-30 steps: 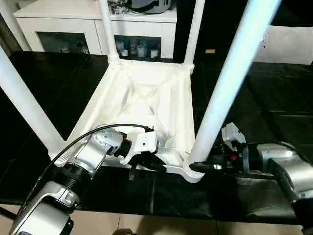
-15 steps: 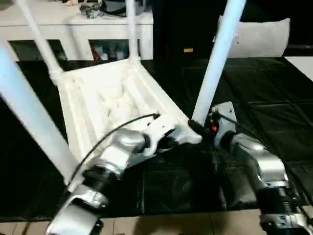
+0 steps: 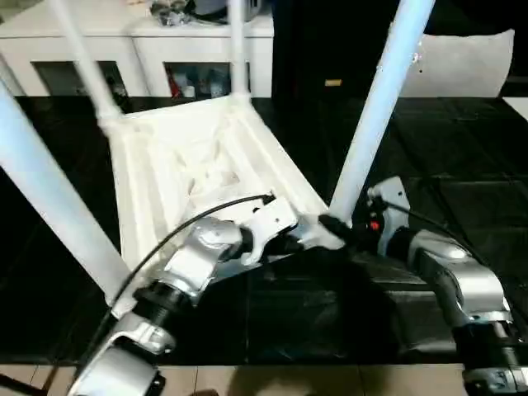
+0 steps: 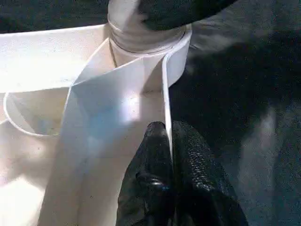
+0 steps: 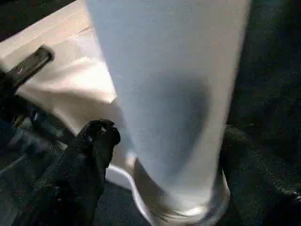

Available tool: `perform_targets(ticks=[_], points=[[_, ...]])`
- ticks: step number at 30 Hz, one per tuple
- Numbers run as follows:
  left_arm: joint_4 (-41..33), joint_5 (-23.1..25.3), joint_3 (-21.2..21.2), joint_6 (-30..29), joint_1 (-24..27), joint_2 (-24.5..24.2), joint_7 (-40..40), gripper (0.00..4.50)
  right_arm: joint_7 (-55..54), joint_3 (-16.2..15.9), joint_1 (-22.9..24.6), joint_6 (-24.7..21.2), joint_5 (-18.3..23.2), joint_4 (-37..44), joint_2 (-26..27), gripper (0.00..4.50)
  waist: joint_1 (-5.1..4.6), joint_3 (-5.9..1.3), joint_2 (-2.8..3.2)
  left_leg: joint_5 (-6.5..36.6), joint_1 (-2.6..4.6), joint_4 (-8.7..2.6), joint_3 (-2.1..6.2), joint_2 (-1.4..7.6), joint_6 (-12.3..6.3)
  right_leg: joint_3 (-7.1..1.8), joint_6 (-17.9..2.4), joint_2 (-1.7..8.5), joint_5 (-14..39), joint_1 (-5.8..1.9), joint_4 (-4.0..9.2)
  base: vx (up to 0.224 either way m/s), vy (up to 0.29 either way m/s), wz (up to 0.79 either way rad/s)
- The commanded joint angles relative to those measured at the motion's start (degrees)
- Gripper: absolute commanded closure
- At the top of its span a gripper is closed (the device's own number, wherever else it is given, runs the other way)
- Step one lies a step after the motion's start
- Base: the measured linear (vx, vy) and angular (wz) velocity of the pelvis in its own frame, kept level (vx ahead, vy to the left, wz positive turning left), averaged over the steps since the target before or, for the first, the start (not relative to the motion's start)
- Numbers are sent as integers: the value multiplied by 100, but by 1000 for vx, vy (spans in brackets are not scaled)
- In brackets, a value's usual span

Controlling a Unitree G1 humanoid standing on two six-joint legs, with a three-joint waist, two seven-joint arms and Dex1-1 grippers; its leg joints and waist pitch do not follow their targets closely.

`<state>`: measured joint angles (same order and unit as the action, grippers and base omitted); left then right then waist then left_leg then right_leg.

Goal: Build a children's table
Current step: Rotate leg to tighten

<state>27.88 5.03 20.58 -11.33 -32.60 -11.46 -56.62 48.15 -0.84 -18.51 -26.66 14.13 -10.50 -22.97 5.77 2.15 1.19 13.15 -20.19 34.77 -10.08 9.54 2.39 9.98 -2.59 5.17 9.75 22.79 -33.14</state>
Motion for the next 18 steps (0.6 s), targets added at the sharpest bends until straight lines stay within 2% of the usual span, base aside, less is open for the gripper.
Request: perform_targets(ticks=[1,4,7,8,9,10,12,13,17,18], points=[[-274,-201,233,479,-4,-211,-780,450,676,-210,16,174,54,216,-397,48,36,-361,-99,277,-4,-363,174,439,-621,-469,-350,563,1640,-394,437,0,0,0],[-310,-244,373,660,-7,-470,-1309,450,1324,-382,55,303,114,294,-770,48,83,-366,-97,271,25,-363,163,468,-613,-493,-450,571,1456,-374,397,0,0,0],[-208,-182,472,936,-58,-634,-1598,450,1869,-447,84,480,237,314,-970,48,140,-370,-94,220,12,-356,159,485,-673,-496,-537,573,1298,-375,360,0,0,0],[-175,-165,513,1040,-82,-707,-1728,450,2035,-479,93,728,195,278,-1025,48,157,-373,-91,192,6,-351,159,492,-669,-498,-573,584,1244,-369,352,0,0,0],[-159,-181,565,1151,-108,-800,-1930,450,2251,-554,98,924,160,226,-1099,77,162,-380,-98,177,6,-348,162,490,-660,-498,-585,584,1213,-374,340,0,0,0],[-159,-210,596,1227,-120,-851,-2056,450,2423,-607,109,930,213,239,-1150,77,175,-377,-122,158,7,-352,154,488,-671,-502,-598,581,1206,-377,333,0,0,0],[-162,-233,641,1308,-138,-916,-2215,450,2697,-674,131,792,362,322,-1210,77,215,-378,-111,147,11,-348,155,495,-685,-503,-609,581,1223,-379,327,0,0,0],[-168,-237,662,1341,-142,-944,-2286,450,2809,-703,141,756,424,366,-1224,112,227,-375,-129,145,11,-348,151,502,-696,-506,-615,581,1224,-373,334,0,0,0],[-129,-240,708,1477,-162,-994,-2478,450,3184,-849,136,665,547,401,-1302,129,244,-372,-115,184,9,-353,157,501,-651,-494,-596,581,1353,-374,344,0,0,0],[-119,-238,711,1497,-164,-996,-2489,450,3222,-864,140,659,550,407,-1310,156,245,-371,-112,190,6,-354,157,502,-639,-497,-589,582,1369,-374,351,0,0,0]])
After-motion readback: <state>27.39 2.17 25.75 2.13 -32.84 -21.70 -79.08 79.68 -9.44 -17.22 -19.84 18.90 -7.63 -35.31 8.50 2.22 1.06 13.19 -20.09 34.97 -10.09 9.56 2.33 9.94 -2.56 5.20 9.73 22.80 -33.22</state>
